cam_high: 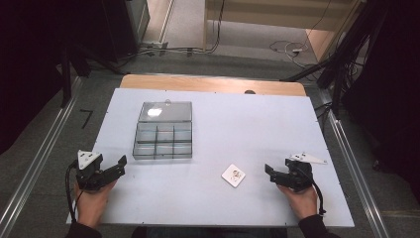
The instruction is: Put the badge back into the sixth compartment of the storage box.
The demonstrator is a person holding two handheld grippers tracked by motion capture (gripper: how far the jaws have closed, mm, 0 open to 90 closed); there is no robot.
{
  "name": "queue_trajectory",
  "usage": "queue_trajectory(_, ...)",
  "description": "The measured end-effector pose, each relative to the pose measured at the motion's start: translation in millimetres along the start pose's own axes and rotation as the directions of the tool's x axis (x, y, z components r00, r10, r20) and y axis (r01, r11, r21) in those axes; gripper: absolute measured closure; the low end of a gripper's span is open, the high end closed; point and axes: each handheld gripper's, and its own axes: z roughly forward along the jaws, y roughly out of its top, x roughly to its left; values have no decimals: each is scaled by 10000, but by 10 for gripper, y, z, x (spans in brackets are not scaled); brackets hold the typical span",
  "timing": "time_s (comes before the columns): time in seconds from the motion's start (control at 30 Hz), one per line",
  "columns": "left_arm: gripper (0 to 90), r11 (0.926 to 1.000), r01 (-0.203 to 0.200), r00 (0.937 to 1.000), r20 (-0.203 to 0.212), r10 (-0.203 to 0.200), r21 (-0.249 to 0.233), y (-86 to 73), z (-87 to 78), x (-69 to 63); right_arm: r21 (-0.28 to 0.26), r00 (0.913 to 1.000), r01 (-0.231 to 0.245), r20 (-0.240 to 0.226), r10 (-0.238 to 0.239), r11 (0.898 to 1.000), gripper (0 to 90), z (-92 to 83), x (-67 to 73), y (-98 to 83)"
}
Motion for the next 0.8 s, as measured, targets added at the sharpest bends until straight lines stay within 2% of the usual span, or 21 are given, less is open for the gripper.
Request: queue_trajectory(0.8,186,10000,-59,10000,29,59,27,0,8,-10,42,9992,305,-273,-304,9995,136,68,133,35)
